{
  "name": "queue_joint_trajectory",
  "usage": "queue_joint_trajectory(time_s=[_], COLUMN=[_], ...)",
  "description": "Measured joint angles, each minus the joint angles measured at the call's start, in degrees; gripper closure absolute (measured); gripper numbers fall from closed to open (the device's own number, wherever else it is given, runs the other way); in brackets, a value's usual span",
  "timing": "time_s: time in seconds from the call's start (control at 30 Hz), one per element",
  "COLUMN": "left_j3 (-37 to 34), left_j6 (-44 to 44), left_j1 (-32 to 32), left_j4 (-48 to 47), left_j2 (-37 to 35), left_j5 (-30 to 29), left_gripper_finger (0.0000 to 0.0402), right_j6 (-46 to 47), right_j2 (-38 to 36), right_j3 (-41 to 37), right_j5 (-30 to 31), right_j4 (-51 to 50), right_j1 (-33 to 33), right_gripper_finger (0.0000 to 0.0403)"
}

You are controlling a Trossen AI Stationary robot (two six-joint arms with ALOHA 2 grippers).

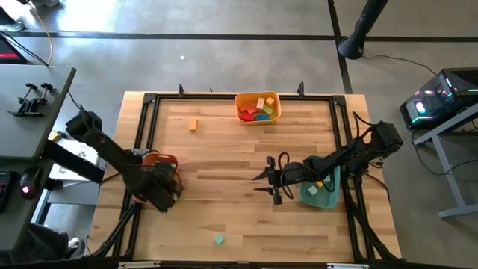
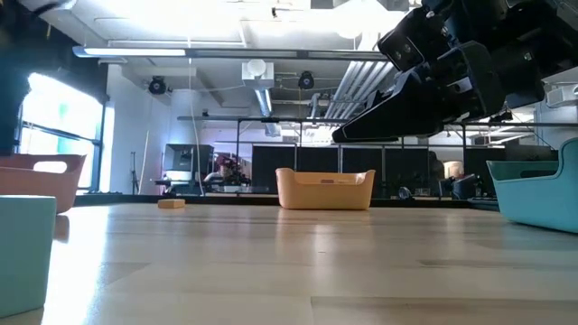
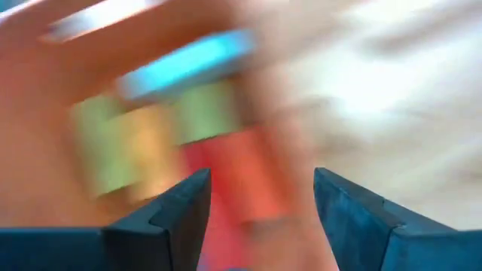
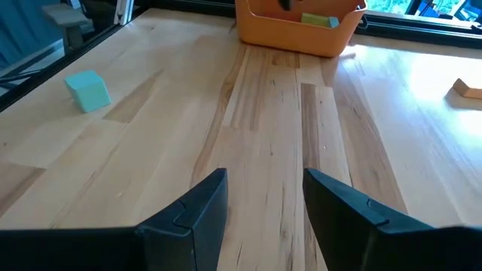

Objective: Sort blocks by size
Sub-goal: Put the light blue small block into the green bin

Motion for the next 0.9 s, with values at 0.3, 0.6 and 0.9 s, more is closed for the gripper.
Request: queue_joint_trajectory(time_s=[0.3, 0.6, 0.9], left_j3=[4.58, 6.12, 17.77], left_j6=[72.04, 85.38, 97.92], left_j1=[-1.08, 2.73, 3.13], left_j4=[52.5, 73.88, 63.11], left_j2=[8.61, 23.34, 30.76], left_j5=[-10.33, 5.51, 17.6], left_gripper_finger=[0.0211, 0.0183, 0.0174], right_j6=[-0.03, 2.22, 3.34], right_j2=[0.0, 0.0, 0.0], right_j3=[0.0, 0.0, 0.0], right_j5=[0.02, 0.04, 0.22], right_j4=[0.02, 0.04, 0.39], right_j1=[0.0, 0.0, -0.15], right_gripper_finger=[0.0231, 0.0231, 0.0231])
